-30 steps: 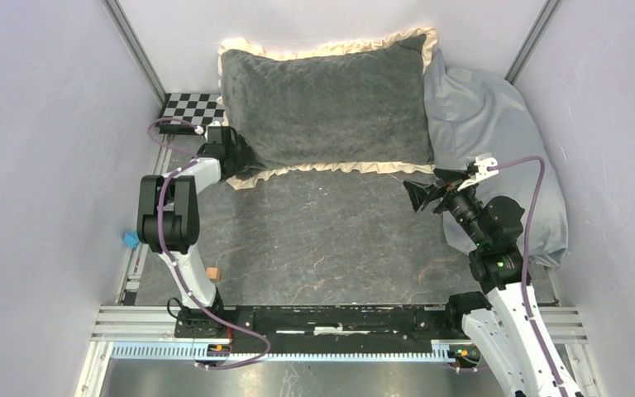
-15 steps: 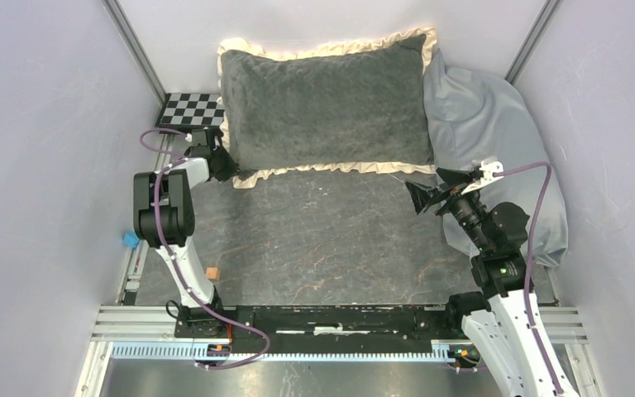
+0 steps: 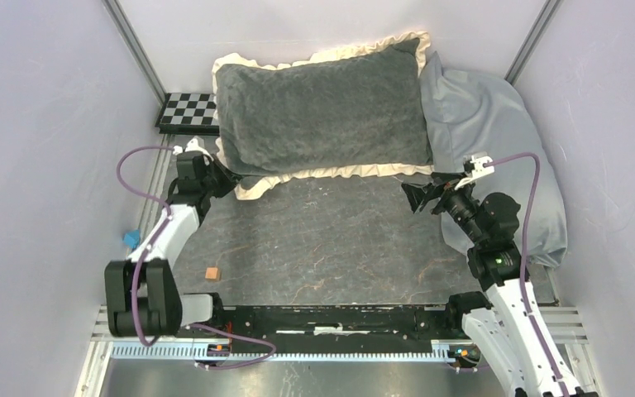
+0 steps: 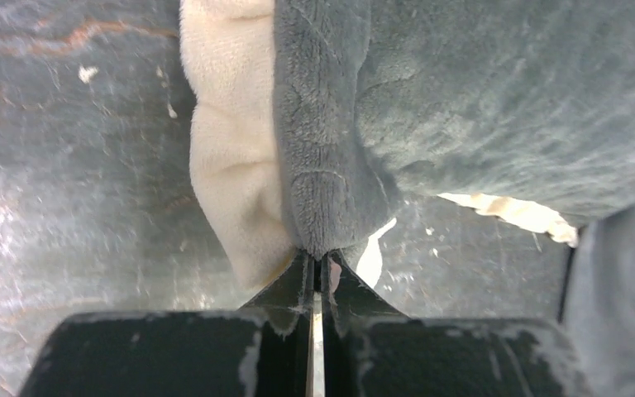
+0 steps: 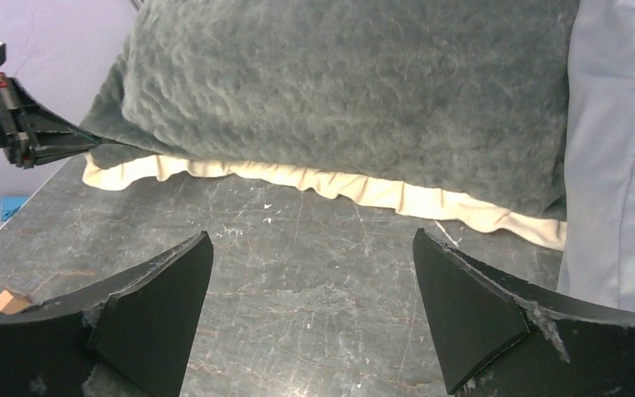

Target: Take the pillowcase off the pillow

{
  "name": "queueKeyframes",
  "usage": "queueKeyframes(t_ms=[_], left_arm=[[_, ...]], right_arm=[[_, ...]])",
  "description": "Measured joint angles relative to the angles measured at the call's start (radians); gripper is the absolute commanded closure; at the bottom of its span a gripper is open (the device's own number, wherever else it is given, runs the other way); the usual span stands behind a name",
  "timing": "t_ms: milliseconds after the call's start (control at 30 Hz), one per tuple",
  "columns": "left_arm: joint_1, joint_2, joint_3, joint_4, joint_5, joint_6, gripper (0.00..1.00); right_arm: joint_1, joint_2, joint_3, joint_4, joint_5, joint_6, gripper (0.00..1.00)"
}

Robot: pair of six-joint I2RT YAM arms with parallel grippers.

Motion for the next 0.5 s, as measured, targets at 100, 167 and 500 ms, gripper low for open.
queueKeyframes(t_ms=[100, 167, 500], left_arm=[[-0.001, -0.105, -0.068, 0.004, 0.030, -0.038, 0.98], [-0.005, -0.166, -0.098, -0.010, 0.043, -0.060, 0.98], [-0.013, -0.443, 0.072, -0.259, 0.099, -0.074, 0.97]], right_arm=[[0.000, 0.034, 0.000, 0.000, -0.008, 0.017, 0.03], [0.000, 0.063, 0.000, 0.000, -0.019, 0.024, 0.03], [0.085, 0.252, -0.001, -0.035, 0.023, 0.026, 0.02]])
